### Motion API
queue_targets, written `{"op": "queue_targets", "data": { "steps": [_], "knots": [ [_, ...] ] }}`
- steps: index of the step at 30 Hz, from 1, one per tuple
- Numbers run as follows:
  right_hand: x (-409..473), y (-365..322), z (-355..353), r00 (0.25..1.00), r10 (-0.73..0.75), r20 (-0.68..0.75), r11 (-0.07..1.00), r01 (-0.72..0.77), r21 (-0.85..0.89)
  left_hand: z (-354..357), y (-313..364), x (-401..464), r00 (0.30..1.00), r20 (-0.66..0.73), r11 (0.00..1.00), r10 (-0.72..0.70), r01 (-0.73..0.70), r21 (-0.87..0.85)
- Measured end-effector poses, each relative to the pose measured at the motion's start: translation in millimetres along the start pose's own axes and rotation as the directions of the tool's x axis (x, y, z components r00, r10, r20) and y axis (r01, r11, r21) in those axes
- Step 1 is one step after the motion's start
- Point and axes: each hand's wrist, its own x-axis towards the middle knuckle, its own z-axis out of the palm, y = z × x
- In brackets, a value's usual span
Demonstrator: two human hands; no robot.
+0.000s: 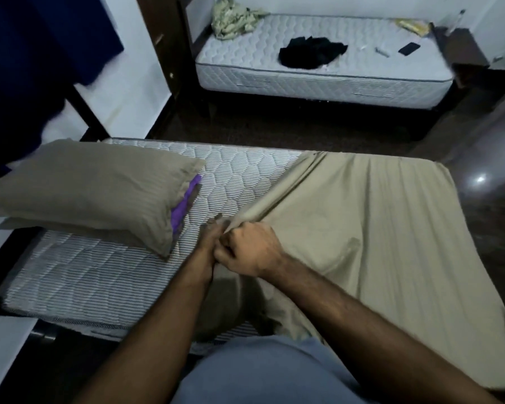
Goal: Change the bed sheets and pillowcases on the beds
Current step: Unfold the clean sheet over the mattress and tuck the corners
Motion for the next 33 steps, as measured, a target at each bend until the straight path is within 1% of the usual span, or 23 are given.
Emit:
{"op": "queue_targets", "data": {
  "steps": [2,4,5,6,8,10,13,14,15,16,17,18,19,21,22,25,27,28,29,30,31,32,33],
  "knots": [
    [-3.7,14.5,-0.3,0.985,0.167,-0.050,0.982,-0.161,0.098,20.0,12.4,13.7,0.958,-0.211,0.981,0.193,-0.195,0.013],
    [-3.7,37.2,-3.9,0.914,0.396,-0.091,0.892,-0.359,0.275,37.5,31.8,7.0,0.837,-0.317,0.894,0.447,-0.404,0.193],
    [-3.2,50.1,-7.2,0.857,0.495,-0.144,0.829,-0.416,0.374,46.7,40.2,-5.8,0.745,-0.303,0.799,0.595,-0.506,0.326],
    [-1.5,63.3,-10.6,0.809,0.550,-0.207,0.787,-0.418,0.455,54.1,46.2,-19.8,0.620,-0.224,0.648,0.752,-0.631,0.427],
    [4.9,90.0,-17.5,0.752,0.569,-0.332,0.770,-0.345,0.537,73.6,61.8,-47.3,0.397,0.005,0.343,0.918,-0.801,0.490],
    [11.5,117.2,-21.7,0.728,0.593,-0.344,0.730,-0.306,0.611,95.4,67.8,-60.9,0.282,0.263,0.143,0.923,-0.884,0.445],
    [12.3,159.4,-20.9,0.827,0.546,-0.135,0.691,-0.353,0.631,107.5,46.2,-69.6,0.270,0.492,0.095,0.828,-0.931,0.351],
    [9.7,170.0,-17.8,0.879,0.473,0.059,0.716,-0.423,0.556,106.6,36.7,-68.8,0.283,0.552,0.087,0.784,-0.932,0.353],
    [7.2,175.6,-14.8,0.865,0.398,0.305,0.774,-0.495,0.395,105.5,28.4,-68.3,0.308,0.603,0.084,0.736,-0.925,0.370],
    [3.0,174.2,-13.0,0.748,0.369,0.552,0.794,-0.562,0.231,103.7,21.2,-66.5,0.330,0.643,0.078,0.691,-0.918,0.388],
    [-2.5,172.4,-6.6,0.604,0.383,0.700,0.813,-0.580,0.056,101.9,14.6,-64.0,0.333,0.678,0.067,0.655,-0.919,0.387],
    [-5.2,166.0,-4.2,0.468,0.404,0.786,0.798,-0.600,-0.054,100.0,9.6,-60.7,0.327,0.708,0.046,0.626,-0.922,0.385],
    [-8.2,158.0,-3.7,0.382,0.427,0.820,0.767,-0.633,-0.105,99.4,5.2,-58.0,0.310,0.732,0.005,0.606,-0.922,0.387],
    [-15.4,145.2,-1.9,0.329,0.417,0.847,0.754,-0.646,-0.121,99.4,-5.3,-54.3,0.282,0.766,-0.082,0.578,-0.914,0.398],
    [-19.2,144.1,0.2,0.357,0.390,0.849,0.821,-0.552,-0.145,101.1,-10.2,-55.2,0.282,0.772,-0.088,0.569,-0.913,0.398],
    [-31.0,144.7,7.2,0.536,0.300,0.789,0.948,-0.264,-0.181,106.8,-21.1,-59.9,0.300,0.783,-0.051,0.545,-0.920,0.388],
    [-33.4,153.9,24.8,0.689,0.326,0.647,0.930,-0.355,-0.091,108.6,-27.7,-62.6,0.372,0.785,0.025,0.496,-0.909,0.416],
    [-31.5,155.7,28.0,0.764,0.353,0.540,0.901,-0.434,0.025,108.6,-30.6,-64.0,0.462,0.755,0.133,0.465,-0.880,0.456],
    [-29.0,157.8,30.9,0.823,0.366,0.435,0.856,-0.481,0.190,109.9,-29.0,-70.2,0.606,0.672,0.378,0.425,-0.794,0.477],
    [-25.3,155.2,27.7,0.858,0.389,0.336,0.778,-0.501,0.380,109.7,-24.8,-77.0,0.783,0.512,0.718,0.354,-0.578,0.388],
    [-21.2,146.1,17.0,0.866,0.415,0.280,0.637,-0.496,0.590,107.5,-19.1,-80.4,0.925,0.294,0.944,0.242,-0.295,0.150],
    [-19.2,137.0,7.0,0.863,0.430,0.266,0.427,-0.454,0.783,101.5,-13.2,-77.9,0.993,0.071,0.992,0.090,-0.082,-0.100],
    [-18.0,129.0,-5.4,0.867,0.419,0.269,0.234,-0.389,0.891,91.0,-7.5,-70.5,0.993,-0.112,0.968,-0.027,-0.002,-0.253]
  ]
}}
